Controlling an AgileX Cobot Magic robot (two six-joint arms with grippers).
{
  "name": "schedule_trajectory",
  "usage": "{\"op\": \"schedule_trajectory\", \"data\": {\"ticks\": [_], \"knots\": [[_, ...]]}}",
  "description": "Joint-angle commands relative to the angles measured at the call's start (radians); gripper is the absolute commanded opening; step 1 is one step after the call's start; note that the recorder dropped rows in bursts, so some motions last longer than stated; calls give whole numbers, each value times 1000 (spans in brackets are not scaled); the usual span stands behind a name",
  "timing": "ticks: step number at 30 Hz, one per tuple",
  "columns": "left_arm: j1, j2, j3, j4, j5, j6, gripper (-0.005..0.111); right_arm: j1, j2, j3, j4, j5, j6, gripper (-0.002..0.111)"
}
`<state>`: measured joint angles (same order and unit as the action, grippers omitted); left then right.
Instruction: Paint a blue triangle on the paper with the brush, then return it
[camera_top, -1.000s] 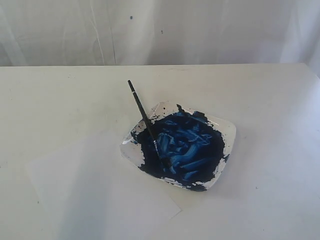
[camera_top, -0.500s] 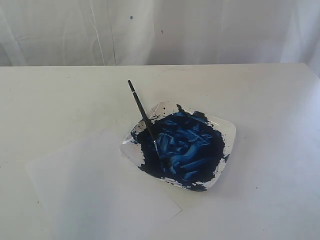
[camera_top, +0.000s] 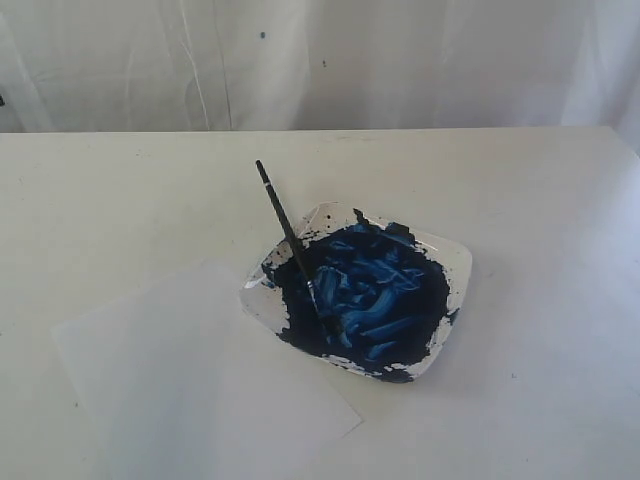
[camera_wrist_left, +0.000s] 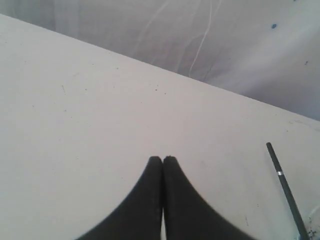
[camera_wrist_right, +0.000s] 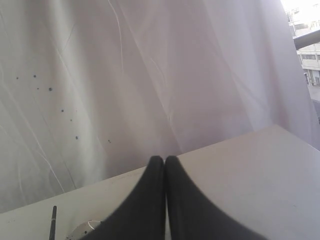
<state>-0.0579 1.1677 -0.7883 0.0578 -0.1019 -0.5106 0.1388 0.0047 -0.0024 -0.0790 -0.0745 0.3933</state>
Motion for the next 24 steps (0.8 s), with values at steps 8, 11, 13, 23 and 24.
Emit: {"op": "schedule_trajectory", "data": {"ticks": [8,11,13,23,24], "knots": [[-361,-2,-5,165,1,-118,0,1,-5,2,2,8,3,0],[-475,-2,-5,282,-8,-134,0,1,-5,2,2,8,3,0],[-541,-2,-5,322,-1,-177,0,1,-5,2,2,8,3,0],[-740,-2,11,365,-95,-527,0,1,-5,2,0,8,3,0],[-750,-2,22,396,-115,-548,0,1,-5,2,0,8,3,0]]}}
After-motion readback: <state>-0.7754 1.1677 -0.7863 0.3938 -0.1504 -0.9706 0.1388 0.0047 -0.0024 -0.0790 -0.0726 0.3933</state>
